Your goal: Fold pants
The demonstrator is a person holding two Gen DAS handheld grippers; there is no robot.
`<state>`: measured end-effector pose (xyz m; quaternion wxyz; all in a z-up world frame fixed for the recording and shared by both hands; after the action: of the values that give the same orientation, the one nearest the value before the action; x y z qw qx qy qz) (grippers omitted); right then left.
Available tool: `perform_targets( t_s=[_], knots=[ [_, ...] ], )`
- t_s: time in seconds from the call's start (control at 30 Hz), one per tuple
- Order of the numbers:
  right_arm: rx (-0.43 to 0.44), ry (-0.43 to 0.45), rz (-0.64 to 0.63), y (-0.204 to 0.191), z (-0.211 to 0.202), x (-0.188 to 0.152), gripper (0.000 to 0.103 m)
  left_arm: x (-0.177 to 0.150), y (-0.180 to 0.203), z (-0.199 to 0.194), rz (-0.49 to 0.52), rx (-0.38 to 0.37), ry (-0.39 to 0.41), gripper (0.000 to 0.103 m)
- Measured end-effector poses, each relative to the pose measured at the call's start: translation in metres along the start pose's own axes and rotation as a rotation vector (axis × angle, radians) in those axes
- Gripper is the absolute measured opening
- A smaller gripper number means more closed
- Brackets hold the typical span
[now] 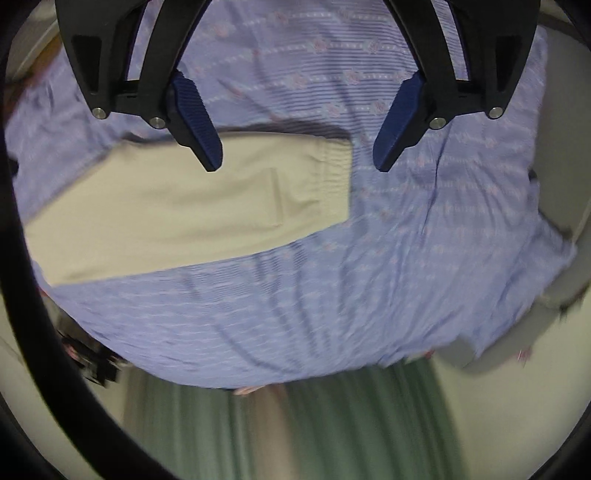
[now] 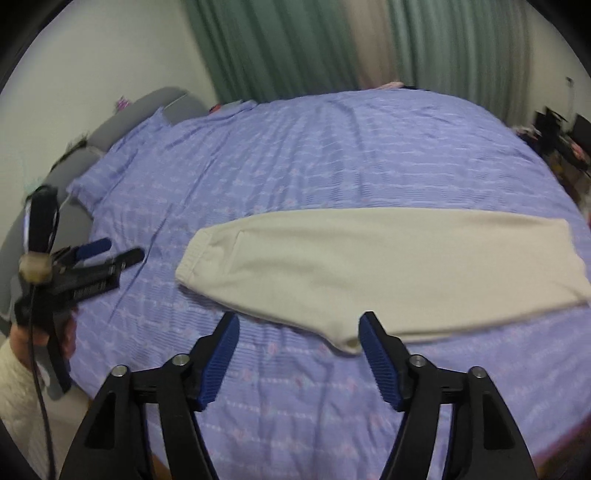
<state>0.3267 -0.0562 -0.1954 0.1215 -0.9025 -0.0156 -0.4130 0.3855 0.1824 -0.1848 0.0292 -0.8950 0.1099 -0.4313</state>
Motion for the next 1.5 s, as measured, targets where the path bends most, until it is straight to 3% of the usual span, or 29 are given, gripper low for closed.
perform_targets(
  t_s=[0.13, 0.37, 0.57, 0.73, 0.83, 0.97, 1.13, 1.37, 1.5],
  knots=[
    [-0.062, 0.059, 0.060, 0.027, -0.050, 0.013, 0.071, 0.017, 0.052, -0.041, 0.061, -0.085, 0.058, 0.088],
    [-0.161, 0.165, 0.107, 0.095, -0.124, 0.027, 0.071, 0.042, 0.141, -0.079, 0.055, -0.218, 0.137, 0.089],
    [-0.222, 0.231, 0.132, 0.178, -0.172, 0.028, 0.071, 0.072, 0.228, -0.098, 0.040, -0.244, 0.191, 0.091],
    [-0.180, 0.248, 0.128, 0.268, -0.194, 0.033, 0.071, 0.091, 0.306, -0.111, 0.029, -0.178, 0.234, 0.093],
    [-0.125, 0.213, 0.088, 0.324, -0.196, 0.043, 0.071, 0.094, 0.359, -0.112, -0.034, -0.101, 0.223, 0.094],
    [-0.090, 0.199, 0.057, 0.392, -0.200, 0.055, 0.071, 0.096, 0.429, -0.101, -0.129, -0.106, 0.194, 0.097],
    [-0.098, 0.157, 0.050, 0.468, -0.187, 0.066, 0.071, 0.104, 0.494, -0.070, -0.130, -0.105, 0.135, 0.097],
    [-0.126, 0.084, 0.065, 0.551, -0.117, 0.050, 0.070, 0.102, 0.558, -0.003, -0.123, -0.069, 0.058, 0.097],
    [-0.116, 0.031, 0.113, 0.588, -0.074, 0.031, 0.062, 0.094, 0.585, 0.045, -0.159, -0.059, -0.018, 0.097]
  ],
)
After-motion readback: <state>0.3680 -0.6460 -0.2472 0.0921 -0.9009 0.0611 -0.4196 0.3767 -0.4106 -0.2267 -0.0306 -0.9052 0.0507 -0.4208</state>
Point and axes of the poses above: each gripper's, at about its wrist camera, not at the fingertips, and z roughly the way its jaws point, y to its right, x to its top, the point moved 6 cm from there along z, roughly the way its jaws point, and after that the axes turned 12 degrees about y, right-handed, at the moved point
